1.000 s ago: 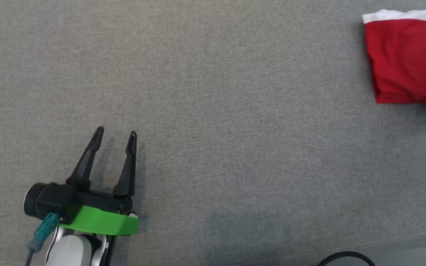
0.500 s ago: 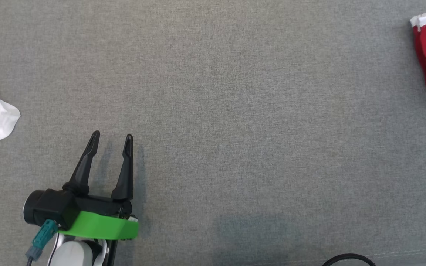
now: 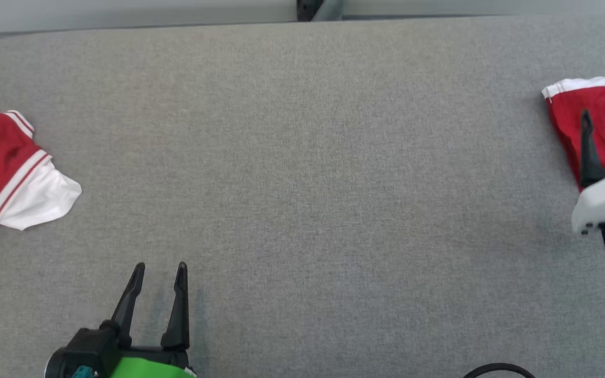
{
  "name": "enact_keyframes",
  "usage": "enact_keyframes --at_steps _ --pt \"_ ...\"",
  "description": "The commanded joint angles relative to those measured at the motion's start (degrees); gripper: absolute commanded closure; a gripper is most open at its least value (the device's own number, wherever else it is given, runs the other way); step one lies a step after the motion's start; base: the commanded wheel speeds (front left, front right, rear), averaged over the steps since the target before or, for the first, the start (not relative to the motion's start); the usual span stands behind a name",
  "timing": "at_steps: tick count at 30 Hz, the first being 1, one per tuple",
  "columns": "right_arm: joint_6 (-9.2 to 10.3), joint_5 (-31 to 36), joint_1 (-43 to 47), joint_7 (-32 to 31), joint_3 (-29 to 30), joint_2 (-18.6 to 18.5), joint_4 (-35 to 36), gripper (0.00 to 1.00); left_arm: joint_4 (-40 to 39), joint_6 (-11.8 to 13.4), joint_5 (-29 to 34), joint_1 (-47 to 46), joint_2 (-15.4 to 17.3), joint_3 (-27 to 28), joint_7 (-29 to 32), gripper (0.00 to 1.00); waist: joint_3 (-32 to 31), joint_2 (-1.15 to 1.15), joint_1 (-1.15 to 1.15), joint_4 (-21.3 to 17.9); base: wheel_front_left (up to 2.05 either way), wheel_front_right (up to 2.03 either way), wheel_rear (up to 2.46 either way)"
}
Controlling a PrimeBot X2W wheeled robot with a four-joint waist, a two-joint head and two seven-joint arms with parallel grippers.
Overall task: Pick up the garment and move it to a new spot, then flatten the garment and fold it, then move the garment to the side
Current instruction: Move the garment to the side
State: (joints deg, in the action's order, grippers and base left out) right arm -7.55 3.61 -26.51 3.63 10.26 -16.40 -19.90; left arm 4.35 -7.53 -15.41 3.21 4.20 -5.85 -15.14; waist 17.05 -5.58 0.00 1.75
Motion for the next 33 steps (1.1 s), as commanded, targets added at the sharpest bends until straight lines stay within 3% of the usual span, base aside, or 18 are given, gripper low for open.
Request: enact_keyframes --at_steps 1,5,11,22,33 --pt "0.11 -0.9 5.2 2.0 0.5 1.7 3.1 0.0 0.9 0.0 0.6 1.9 -0.3 0.7 0.0 0.0 -6.6 0.0 0.0 3.0 0.0 0.0 0.0" --pt "0.1 -0.3 13.9 6.9 2.8 6.1 6.2 0.0 3.3 0.0 1.2 3.2 0.3 1.2 0.0 0.0 -8.5 0.0 0.0 4.2 0.0 0.0 0.0" --pt "0.1 4.4 23.8 11.2 4.3 11.4 3.2 0.0 6.6 0.0 0.7 2.8 1.3 3.0 0.0 0.0 -11.6 0.0 0.0 5.1 0.0 0.0 0.0" --pt "0.1 -1.1 31.9 11.5 2.3 13.5 5.7 0.0 7.3 0.0 0.9 2.0 0.2 4.1 0.0 0.0 -13.7 0.0 0.0 5.2 0.0 0.0 0.0" --pt "0.1 -4.0 31.5 11.4 -0.2 13.5 9.2 0.0 7.2 0.0 0.4 1.1 0.2 2.8 0.0 0.0 -13.2 0.0 0.0 3.8 0.0 0.0 0.0"
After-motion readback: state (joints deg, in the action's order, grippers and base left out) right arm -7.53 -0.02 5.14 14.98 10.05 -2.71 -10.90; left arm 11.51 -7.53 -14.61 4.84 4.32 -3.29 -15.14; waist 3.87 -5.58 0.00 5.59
